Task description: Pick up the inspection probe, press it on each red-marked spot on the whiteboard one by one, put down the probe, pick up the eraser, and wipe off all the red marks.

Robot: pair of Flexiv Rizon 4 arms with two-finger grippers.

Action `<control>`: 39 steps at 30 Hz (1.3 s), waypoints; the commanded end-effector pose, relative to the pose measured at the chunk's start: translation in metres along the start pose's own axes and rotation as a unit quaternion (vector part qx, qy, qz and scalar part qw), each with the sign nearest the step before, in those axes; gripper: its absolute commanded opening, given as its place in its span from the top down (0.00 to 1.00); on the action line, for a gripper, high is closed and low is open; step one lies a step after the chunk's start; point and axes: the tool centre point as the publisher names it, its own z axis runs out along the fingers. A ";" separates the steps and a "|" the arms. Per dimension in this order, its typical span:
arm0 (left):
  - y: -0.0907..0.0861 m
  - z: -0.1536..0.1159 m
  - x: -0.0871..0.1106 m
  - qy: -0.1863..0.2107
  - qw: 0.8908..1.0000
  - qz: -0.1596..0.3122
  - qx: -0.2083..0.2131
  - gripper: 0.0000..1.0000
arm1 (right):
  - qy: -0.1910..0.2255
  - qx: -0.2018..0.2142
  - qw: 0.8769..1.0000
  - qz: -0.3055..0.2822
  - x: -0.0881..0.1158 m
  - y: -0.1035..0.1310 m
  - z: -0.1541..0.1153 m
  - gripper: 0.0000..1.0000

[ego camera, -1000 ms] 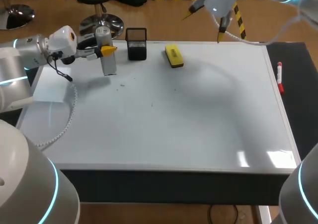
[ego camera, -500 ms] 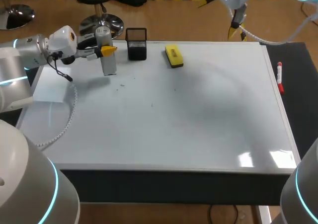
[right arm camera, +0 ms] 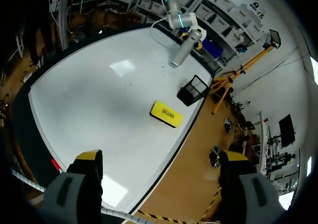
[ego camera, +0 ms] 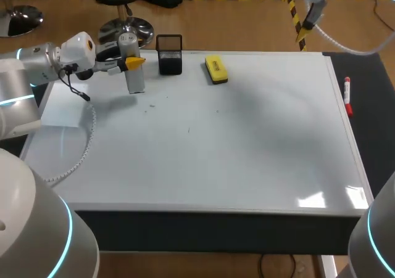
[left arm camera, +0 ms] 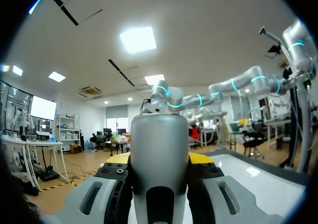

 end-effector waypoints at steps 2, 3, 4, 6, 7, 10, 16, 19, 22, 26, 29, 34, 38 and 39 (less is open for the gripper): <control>-0.001 0.001 0.001 -0.001 1.000 0.001 -0.001 1.00 | -0.009 0.007 1.000 0.008 0.009 0.002 -0.012 0.00; -0.001 0.001 0.001 -0.001 1.000 0.001 -0.001 1.00 | -0.011 0.006 1.000 0.007 0.009 0.002 -0.013 0.00; -0.001 0.001 0.001 -0.001 1.000 0.001 -0.001 1.00 | -0.012 0.003 1.000 0.015 0.011 0.001 -0.014 0.00; -0.001 0.001 0.001 -0.001 1.000 0.001 -0.001 1.00 | -0.026 0.006 1.000 -0.013 0.012 0.002 -0.016 0.00; -0.001 0.001 0.001 -0.001 1.000 0.001 -0.001 1.00 | -0.005 0.022 1.000 -0.001 0.012 0.002 -0.016 0.00; -0.001 0.001 0.001 -0.001 1.000 0.001 -0.001 1.00 | 0.003 0.015 1.000 -0.005 0.012 0.005 -0.014 0.00; -0.001 0.001 0.001 -0.001 1.000 0.001 -0.001 1.00 | 0.003 0.015 1.000 -0.005 0.012 0.005 -0.014 0.00; -0.001 0.001 0.001 -0.001 1.000 0.001 -0.001 1.00 | 0.003 0.015 1.000 -0.005 0.012 0.005 -0.014 0.00; -0.001 0.001 0.001 -0.001 1.000 0.001 -0.001 1.00 | 0.003 0.015 1.000 -0.005 0.012 0.005 -0.014 0.00; -0.001 0.001 0.001 -0.001 1.000 0.001 -0.001 1.00 | 0.003 0.015 1.000 -0.005 0.012 0.005 -0.014 0.00; -0.001 0.001 0.001 -0.001 1.000 0.001 -0.001 1.00 | 0.003 0.015 1.000 -0.005 0.012 0.005 -0.014 0.00; -0.002 0.006 -0.008 0.007 1.000 0.006 0.003 1.00 | 0.003 0.015 1.000 -0.005 0.012 0.005 -0.014 0.00; -0.009 0.017 -0.024 0.020 1.000 0.013 0.000 1.00 | 0.003 0.015 1.000 -0.005 0.012 0.005 -0.014 0.00; -0.011 0.019 -0.029 0.019 1.000 0.012 0.001 1.00 | 0.003 0.015 1.000 -0.005 0.012 0.005 -0.014 0.00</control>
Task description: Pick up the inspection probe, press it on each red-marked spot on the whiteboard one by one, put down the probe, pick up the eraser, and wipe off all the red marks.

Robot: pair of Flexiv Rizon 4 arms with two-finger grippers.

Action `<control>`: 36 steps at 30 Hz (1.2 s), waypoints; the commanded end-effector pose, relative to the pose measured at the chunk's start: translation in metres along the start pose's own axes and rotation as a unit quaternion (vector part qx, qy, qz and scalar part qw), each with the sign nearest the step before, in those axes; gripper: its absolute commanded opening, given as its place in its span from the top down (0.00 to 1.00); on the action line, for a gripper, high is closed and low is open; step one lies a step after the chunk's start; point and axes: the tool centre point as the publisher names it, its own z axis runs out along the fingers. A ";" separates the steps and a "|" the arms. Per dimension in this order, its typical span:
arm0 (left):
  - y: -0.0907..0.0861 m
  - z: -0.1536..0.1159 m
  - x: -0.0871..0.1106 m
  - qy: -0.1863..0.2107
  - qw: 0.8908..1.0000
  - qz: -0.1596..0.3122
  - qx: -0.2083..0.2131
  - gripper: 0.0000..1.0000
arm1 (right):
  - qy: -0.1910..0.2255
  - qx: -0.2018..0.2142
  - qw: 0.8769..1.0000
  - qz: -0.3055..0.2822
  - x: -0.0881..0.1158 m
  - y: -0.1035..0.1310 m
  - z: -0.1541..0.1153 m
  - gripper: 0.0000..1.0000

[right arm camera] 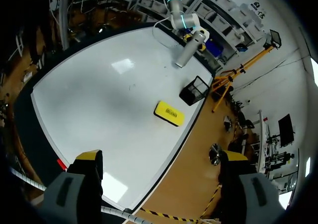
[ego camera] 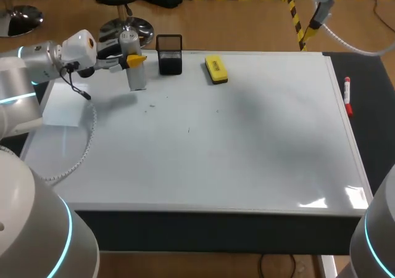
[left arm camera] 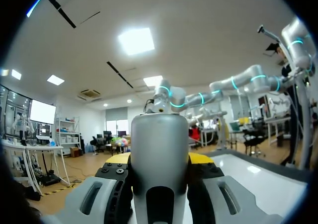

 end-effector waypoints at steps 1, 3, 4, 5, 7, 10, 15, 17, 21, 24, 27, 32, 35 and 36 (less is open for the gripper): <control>-0.005 0.011 -0.026 0.015 1.000 0.001 0.002 1.00 | 0.002 0.001 1.000 -0.001 0.000 0.000 -0.001 0.00; -0.012 0.015 -0.034 0.021 1.000 0.007 -0.003 1.00 | 0.002 0.001 1.000 -0.001 0.000 0.000 -0.001 0.00; -0.017 0.018 -0.038 0.025 1.000 0.014 0.000 1.00 | 0.002 0.001 1.000 -0.001 0.000 0.000 -0.001 0.00; -0.022 0.020 -0.042 0.031 0.999 0.020 -0.003 1.00 | 0.002 0.001 1.000 -0.001 0.000 0.000 -0.001 0.00; -0.030 0.025 -0.051 0.037 0.999 0.024 -0.002 1.00 | 0.002 0.001 1.000 -0.001 0.000 0.000 -0.001 0.00; -0.043 0.031 -0.063 0.042 0.998 0.044 -0.004 1.00 | 0.002 0.001 1.000 -0.001 0.000 0.000 -0.001 0.00; -0.062 0.044 -0.078 0.056 0.996 0.066 -0.003 1.00 | 0.002 0.001 1.000 -0.001 0.000 0.000 -0.001 0.00; -0.066 0.049 -0.082 0.061 0.995 0.072 0.001 1.00 | 0.002 0.001 1.000 -0.001 0.000 0.000 -0.001 0.00; -0.073 0.061 -0.094 0.070 0.994 0.082 0.001 1.00 | 0.002 0.001 1.000 -0.001 0.000 0.000 -0.001 0.00; -0.076 0.071 -0.104 0.079 0.994 0.079 0.013 1.00 | 0.002 0.001 1.000 -0.001 0.000 0.000 -0.001 0.00; -0.078 0.081 -0.109 0.085 0.993 0.081 0.019 1.00 | 0.002 0.001 1.000 -0.001 0.000 0.000 -0.001 0.00; -0.074 0.096 -0.111 0.093 0.992 0.075 0.030 1.00 | 0.002 0.001 1.000 -0.001 0.000 0.000 -0.001 0.00; -0.069 0.103 -0.111 0.097 0.992 0.070 0.034 1.00 | 0.002 0.001 1.000 -0.001 0.000 0.000 -0.001 0.00; -0.068 0.105 -0.112 0.097 0.992 0.069 0.034 1.00 | 0.002 0.001 1.000 -0.001 0.000 0.000 -0.001 0.00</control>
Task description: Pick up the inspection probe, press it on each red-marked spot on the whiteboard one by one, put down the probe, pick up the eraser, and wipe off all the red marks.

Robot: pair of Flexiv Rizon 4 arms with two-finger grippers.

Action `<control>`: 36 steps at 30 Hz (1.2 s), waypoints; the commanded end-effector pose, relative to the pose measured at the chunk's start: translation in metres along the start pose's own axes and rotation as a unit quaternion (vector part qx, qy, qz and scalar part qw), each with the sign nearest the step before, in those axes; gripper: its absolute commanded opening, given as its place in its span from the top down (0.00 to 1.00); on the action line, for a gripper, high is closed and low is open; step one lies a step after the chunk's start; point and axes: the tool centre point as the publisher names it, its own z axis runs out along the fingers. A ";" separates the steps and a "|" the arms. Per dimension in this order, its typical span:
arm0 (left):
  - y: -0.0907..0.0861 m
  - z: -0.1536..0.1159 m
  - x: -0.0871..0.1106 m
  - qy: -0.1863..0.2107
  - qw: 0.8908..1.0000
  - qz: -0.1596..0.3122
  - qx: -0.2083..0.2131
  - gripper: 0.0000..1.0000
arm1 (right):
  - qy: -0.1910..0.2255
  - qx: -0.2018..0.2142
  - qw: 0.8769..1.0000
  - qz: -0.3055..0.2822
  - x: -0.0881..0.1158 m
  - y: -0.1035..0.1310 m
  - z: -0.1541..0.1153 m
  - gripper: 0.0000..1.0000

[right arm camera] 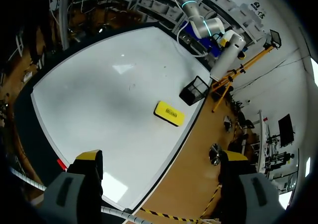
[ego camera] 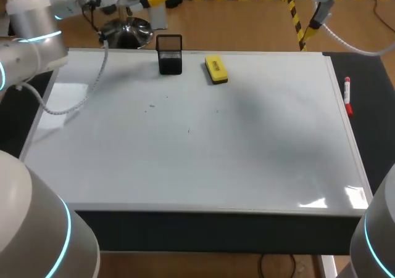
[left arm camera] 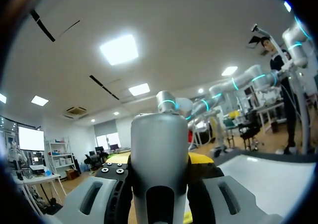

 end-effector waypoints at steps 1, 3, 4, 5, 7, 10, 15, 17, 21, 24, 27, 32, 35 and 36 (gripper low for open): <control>0.011 0.007 -0.009 0.029 1.000 -0.004 0.010 1.00 | 0.002 0.001 1.000 -0.001 0.000 0.000 -0.001 0.00; 0.015 0.009 -0.010 0.029 1.000 -0.007 0.010 1.00 | 0.002 0.001 1.000 -0.001 0.000 0.000 -0.001 0.00; 0.017 0.009 -0.011 0.029 0.999 -0.008 0.011 1.00 | 0.002 0.001 1.000 -0.001 0.000 0.000 -0.001 0.00; 0.019 0.010 -0.011 0.029 0.999 -0.010 0.011 1.00 | 0.002 0.001 1.000 -0.001 0.000 0.000 -0.001 0.00; 0.023 0.010 -0.011 0.029 0.999 -0.015 0.011 1.00 | 0.002 0.001 1.000 -0.001 0.000 0.000 -0.001 0.00; 0.028 0.009 -0.011 0.029 0.999 -0.021 0.010 1.00 | 0.002 0.001 1.000 -0.001 0.000 0.000 -0.001 0.00; 0.038 0.007 -0.011 0.024 0.999 -0.029 0.002 1.00 | 0.002 0.001 1.000 -0.001 0.000 0.000 -0.001 0.00; 0.043 0.006 -0.011 0.025 0.999 -0.031 0.005 1.00 | 0.002 0.001 1.000 -0.001 0.000 0.000 -0.001 0.00; 0.051 0.005 -0.011 0.027 0.999 -0.036 0.004 1.00 | 0.002 0.001 1.000 -0.001 0.000 0.000 -0.001 0.00; 0.057 0.003 -0.012 0.023 0.999 -0.042 0.005 1.00 | 0.002 0.001 1.000 -0.001 0.000 0.000 -0.001 0.00; 0.062 0.003 -0.013 0.023 0.999 -0.044 0.005 1.00 | 0.002 0.001 1.000 -0.001 0.000 0.000 -0.001 0.00; 0.072 0.000 -0.014 0.023 0.998 -0.054 0.012 1.00 | 0.002 0.001 1.000 -0.001 0.000 0.000 -0.001 0.00; 0.080 -0.002 -0.015 0.023 0.998 -0.060 0.016 1.00 | 0.002 0.001 1.000 -0.001 0.000 0.000 -0.001 0.00; 0.082 -0.002 -0.015 0.024 0.998 -0.059 0.015 1.00 | 0.002 0.001 1.000 -0.001 0.000 0.000 -0.001 0.00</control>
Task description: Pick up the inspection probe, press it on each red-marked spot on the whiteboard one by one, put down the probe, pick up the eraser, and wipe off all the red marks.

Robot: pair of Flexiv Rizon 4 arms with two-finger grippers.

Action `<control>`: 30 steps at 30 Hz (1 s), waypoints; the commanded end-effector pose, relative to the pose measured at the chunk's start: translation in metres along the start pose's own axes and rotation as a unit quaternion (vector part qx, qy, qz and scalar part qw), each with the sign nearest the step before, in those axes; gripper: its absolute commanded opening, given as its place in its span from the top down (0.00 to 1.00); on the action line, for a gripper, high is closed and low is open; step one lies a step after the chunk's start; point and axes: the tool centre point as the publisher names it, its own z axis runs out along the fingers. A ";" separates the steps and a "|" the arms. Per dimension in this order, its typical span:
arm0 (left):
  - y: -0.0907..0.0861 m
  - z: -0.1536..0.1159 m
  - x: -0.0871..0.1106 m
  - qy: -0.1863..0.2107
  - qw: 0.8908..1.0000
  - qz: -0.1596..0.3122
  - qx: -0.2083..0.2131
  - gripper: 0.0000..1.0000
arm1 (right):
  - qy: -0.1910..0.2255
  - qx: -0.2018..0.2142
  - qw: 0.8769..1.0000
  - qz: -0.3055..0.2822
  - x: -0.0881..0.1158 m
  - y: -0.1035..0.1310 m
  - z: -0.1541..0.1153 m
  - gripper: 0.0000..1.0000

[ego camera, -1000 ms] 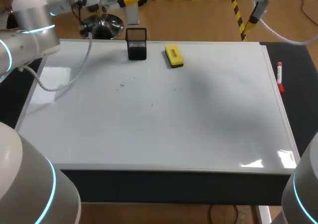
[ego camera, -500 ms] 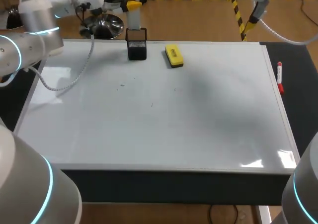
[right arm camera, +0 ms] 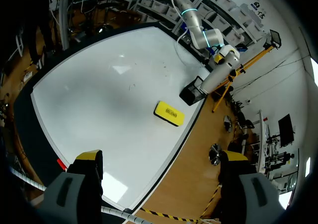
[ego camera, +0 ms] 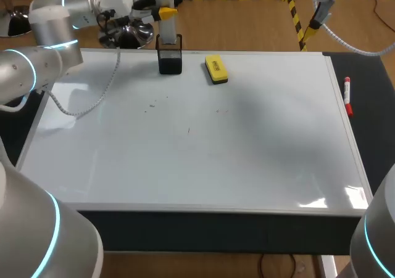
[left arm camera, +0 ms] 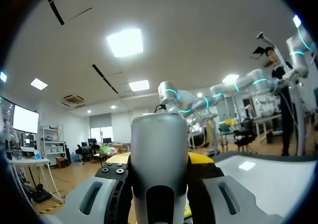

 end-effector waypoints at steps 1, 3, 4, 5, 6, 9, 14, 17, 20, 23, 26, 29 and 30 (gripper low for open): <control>0.015 -0.004 -0.009 0.012 1.000 0.000 0.014 1.00 | 0.002 0.001 1.000 -0.001 0.000 0.000 -0.001 0.00; 0.018 -0.005 -0.009 0.011 1.000 -0.003 0.016 1.00 | 0.002 0.001 1.000 -0.001 0.000 0.000 -0.001 0.00; 0.019 -0.005 -0.010 0.011 1.000 -0.004 0.016 1.00 | 0.002 0.001 1.000 -0.001 0.000 0.000 -0.001 0.00; 0.020 -0.005 -0.010 0.012 1.000 -0.005 0.017 1.00 | 0.002 0.001 1.000 -0.001 0.000 0.000 -0.001 0.00; 0.021 -0.004 -0.009 0.012 1.000 -0.006 0.017 1.00 | 0.002 0.001 1.000 -0.001 0.000 0.000 -0.001 0.00; 0.024 -0.004 -0.007 0.012 1.000 -0.014 0.017 1.00 | 0.002 0.001 1.000 -0.001 0.000 0.000 -0.001 0.00; 0.026 -0.004 -0.001 0.010 0.999 -0.028 0.014 1.00 | 0.002 0.001 1.000 -0.001 0.000 0.000 -0.001 0.00; 0.028 -0.005 0.003 0.010 0.999 -0.033 0.012 1.00 | 0.002 0.001 1.000 -0.001 0.000 0.000 -0.001 0.00; 0.032 -0.007 0.006 0.007 0.999 -0.039 0.012 1.00 | 0.002 0.001 1.000 -0.001 0.000 0.000 -0.001 0.00; 0.036 -0.009 0.009 0.004 0.999 -0.048 0.011 1.00 | 0.002 0.001 1.000 -0.001 0.000 0.000 -0.001 0.00; 0.040 -0.011 0.011 0.000 0.999 -0.053 0.009 1.00 | 0.002 0.001 1.000 -0.001 0.000 0.000 -0.001 0.00; 0.043 -0.012 0.013 -0.002 0.998 -0.057 0.008 1.00 | 0.002 0.001 1.000 -0.001 0.000 0.000 -0.001 0.00; 0.044 -0.013 0.013 -0.002 0.998 -0.058 0.007 1.00 | 0.002 0.001 1.000 -0.001 0.000 0.000 -0.001 0.00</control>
